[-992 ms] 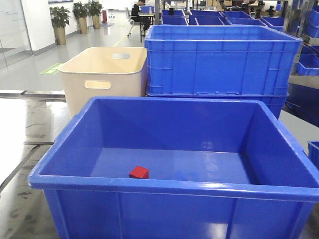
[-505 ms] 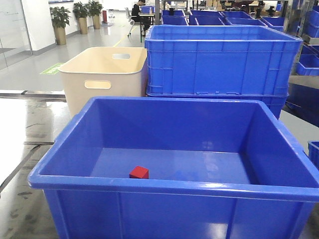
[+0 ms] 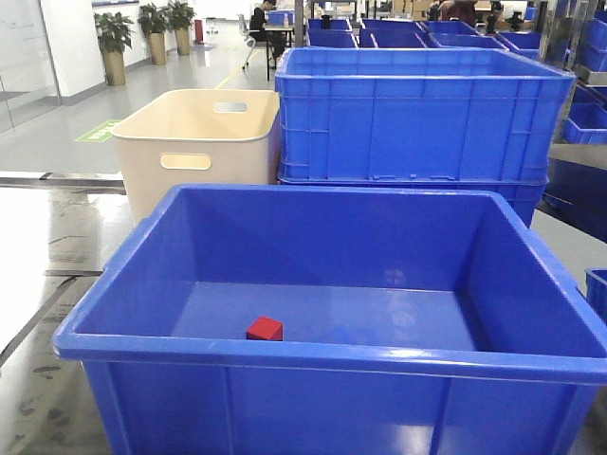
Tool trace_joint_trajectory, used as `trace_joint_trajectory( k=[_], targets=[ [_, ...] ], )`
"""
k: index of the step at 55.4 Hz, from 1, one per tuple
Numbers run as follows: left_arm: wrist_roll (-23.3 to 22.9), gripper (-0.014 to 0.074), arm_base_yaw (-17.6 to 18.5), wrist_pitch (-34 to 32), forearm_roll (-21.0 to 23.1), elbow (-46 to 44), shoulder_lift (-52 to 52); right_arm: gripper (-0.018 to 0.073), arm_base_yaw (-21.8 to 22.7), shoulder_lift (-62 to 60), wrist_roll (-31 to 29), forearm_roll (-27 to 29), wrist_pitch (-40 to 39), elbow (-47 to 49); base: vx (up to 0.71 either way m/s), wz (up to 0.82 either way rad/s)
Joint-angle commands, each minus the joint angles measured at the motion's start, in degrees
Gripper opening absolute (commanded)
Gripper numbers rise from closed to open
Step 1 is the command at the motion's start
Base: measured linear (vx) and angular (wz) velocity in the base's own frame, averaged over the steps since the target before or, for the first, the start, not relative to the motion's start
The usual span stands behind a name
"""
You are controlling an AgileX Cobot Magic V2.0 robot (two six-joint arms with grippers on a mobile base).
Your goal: Pick red and yellow blocks into blue bin
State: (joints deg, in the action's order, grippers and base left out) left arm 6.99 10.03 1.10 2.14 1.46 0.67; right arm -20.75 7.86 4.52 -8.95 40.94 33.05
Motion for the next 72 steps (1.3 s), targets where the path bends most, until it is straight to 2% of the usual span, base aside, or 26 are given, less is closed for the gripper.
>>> trace_joint_trajectory(
  k=[1, 42, 45, 49, 53, 65, 72],
  targets=[
    [0.10, 0.0002, -0.15, -3.12, 0.10, -0.87, 0.96, -0.0008, 0.11, 0.97, -0.13, -0.77, -4.55, 1.42, 0.00, 0.00],
    [0.10, 0.0002, -0.15, -3.04, 0.10, -0.87, 0.96, -0.0008, 0.11, 0.97, -0.13, -1.05, -4.14, 1.42, 0.00, 0.00],
    [0.10, 0.0002, -0.15, -3.04, 0.10, -0.87, 0.96, -0.0008, 0.11, 0.97, -0.03, -0.62, -3.96, 1.42, 0.00, 0.00],
    [0.10, 0.0002, -0.15, -3.04, 0.10, -0.87, 0.96, -0.0007, 0.11, 0.97, 0.44, 2.59, -5.26, 0.86, 0.00, 0.00],
    [0.10, 0.0002, -0.15, -3.04, 0.10, -0.87, 0.96, -0.0007, 0.11, 0.97, -0.19, 5.66, -11.61, -2.54, 0.00, 0.00],
    [0.10, 0.0002, -0.15, -3.04, 0.10, -0.87, 0.96, -0.0007, 0.20, 0.97, -0.48, 5.41, -40.94, -24.65, 0.00, 0.00],
    [0.10, 0.0002, -0.15, -3.04, 0.10, -0.87, 0.96, -0.0007, 3.45, -0.20, -3.33, 7.66, -45.77, -32.24, 0.00, 0.00]
  ],
)
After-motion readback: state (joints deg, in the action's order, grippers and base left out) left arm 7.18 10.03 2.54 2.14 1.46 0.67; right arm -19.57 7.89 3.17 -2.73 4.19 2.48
